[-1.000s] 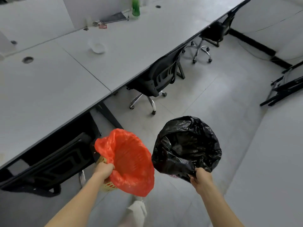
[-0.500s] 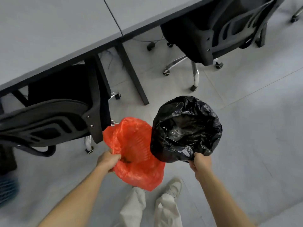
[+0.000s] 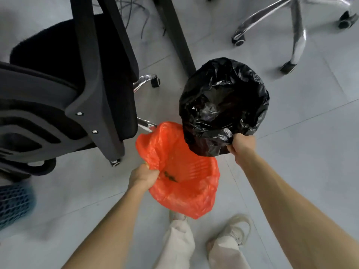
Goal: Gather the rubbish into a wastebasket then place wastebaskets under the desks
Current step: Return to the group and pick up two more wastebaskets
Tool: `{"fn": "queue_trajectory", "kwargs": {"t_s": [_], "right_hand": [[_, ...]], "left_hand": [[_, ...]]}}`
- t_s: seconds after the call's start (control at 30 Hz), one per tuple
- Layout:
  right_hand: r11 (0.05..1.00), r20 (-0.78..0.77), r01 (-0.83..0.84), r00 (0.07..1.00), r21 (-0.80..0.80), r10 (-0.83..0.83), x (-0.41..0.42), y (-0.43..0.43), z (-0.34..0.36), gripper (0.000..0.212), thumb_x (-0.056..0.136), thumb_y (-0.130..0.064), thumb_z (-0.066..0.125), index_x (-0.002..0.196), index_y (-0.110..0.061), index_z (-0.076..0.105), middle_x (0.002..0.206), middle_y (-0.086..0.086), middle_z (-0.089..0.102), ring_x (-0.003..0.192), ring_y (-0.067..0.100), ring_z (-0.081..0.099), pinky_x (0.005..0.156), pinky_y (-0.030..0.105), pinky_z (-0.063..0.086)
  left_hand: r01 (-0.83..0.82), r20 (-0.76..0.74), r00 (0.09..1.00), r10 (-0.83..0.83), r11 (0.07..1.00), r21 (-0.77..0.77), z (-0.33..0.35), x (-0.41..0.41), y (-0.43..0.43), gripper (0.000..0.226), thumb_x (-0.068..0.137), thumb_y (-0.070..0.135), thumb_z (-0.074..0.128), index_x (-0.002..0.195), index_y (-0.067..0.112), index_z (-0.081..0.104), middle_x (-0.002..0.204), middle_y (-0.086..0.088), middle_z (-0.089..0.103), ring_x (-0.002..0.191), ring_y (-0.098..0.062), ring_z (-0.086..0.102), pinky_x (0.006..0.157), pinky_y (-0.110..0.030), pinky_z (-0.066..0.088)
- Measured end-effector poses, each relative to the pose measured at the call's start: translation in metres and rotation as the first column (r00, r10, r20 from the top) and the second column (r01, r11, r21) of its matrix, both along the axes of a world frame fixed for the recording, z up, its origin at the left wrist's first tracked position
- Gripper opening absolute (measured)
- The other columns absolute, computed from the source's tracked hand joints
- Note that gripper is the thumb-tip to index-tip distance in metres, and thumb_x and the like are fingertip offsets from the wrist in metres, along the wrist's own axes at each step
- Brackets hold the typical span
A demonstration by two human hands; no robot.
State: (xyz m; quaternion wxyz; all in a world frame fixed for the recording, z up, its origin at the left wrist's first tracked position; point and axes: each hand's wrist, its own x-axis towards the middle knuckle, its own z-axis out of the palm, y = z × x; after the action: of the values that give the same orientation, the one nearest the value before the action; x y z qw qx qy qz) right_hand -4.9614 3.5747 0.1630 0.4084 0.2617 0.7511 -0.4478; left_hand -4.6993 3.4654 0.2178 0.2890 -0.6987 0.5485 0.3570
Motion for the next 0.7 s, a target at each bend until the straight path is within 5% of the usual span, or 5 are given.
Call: {"fn": "queue_trajectory", "kwargs": {"t_s": [0.1, 0.2, 0.3, 0.43, 0.7], "right_hand": [[0.998, 0.018, 0.022, 1.0, -0.059, -0.021, 0.0, -0.021, -0.019, 0.037, 0.088, 0.003, 0.034, 0.122, -0.004, 0.047, 0.099, 0.01, 0.053, 0.033, 0.012, 0.056, 0.032, 0.016, 0.042], [0.996, 0.109, 0.058, 0.993, -0.072, -0.05, -0.001, -0.029, -0.024, 0.039, 0.091, -0.003, 0.046, 0.13, -0.006, 0.047, 0.126, 0.013, 0.058, 0.067, 0.025, 0.072, 0.049, 0.03, 0.06], [0.993, 0.181, 0.066, 0.982, -0.099, -0.047, -0.002, -0.011, -0.007, 0.017, 0.094, -0.016, 0.061, 0.108, -0.008, 0.056, 0.118, 0.014, 0.063, 0.076, 0.028, 0.071, 0.056, 0.03, 0.061], [0.992, 0.236, -0.009, 0.971, -0.126, 0.039, -0.004, 0.033, 0.044, 0.032, 0.09, -0.029, 0.07, 0.113, -0.008, 0.06, 0.11, 0.01, 0.065, 0.095, 0.028, 0.07, 0.072, 0.035, 0.062], [0.982, 0.061, -0.187, 0.98, -0.035, 0.189, -0.049, 0.164, 0.263, 0.033, 0.093, -0.03, 0.066, 0.116, -0.009, 0.057, 0.117, 0.011, 0.065, 0.09, 0.025, 0.071, 0.077, 0.036, 0.059]], "left_hand": [[0.023, 0.049, 0.999, -0.021, 0.999, -0.033, -0.003, 0.01, -0.014, 0.015, 0.084, 0.028, 0.053, 0.094, 0.019, 0.06, 0.106, -0.013, 0.068, 0.097, -0.034, 0.064, 0.082, -0.034, 0.052], [0.055, 0.033, 0.998, -0.054, 0.998, -0.029, -0.003, 0.014, -0.018, 0.012, 0.086, 0.025, 0.054, 0.097, 0.021, 0.054, 0.109, -0.011, 0.066, 0.103, -0.034, 0.063, 0.086, -0.034, 0.051], [0.07, 0.008, 0.998, -0.07, 0.997, 0.024, 0.009, 0.009, -0.007, 0.005, 0.085, 0.023, 0.056, 0.087, 0.018, 0.056, 0.094, -0.008, 0.065, 0.091, -0.032, 0.065, 0.074, -0.032, 0.051], [0.106, 0.039, 0.993, -0.109, 0.991, 0.088, 0.044, -0.002, 0.02, 0.006, 0.082, 0.021, 0.054, 0.08, 0.017, 0.057, 0.072, -0.006, 0.058, 0.065, -0.029, 0.061, 0.053, -0.024, 0.04], [0.349, -0.142, 0.936, -0.322, 0.902, 0.253, 0.21, -0.105, 0.103, 0.021, 0.073, 0.031, 0.054, 0.088, 0.017, 0.059, 0.077, -0.01, 0.065, 0.061, -0.029, 0.064, 0.051, -0.028, 0.047]]}}
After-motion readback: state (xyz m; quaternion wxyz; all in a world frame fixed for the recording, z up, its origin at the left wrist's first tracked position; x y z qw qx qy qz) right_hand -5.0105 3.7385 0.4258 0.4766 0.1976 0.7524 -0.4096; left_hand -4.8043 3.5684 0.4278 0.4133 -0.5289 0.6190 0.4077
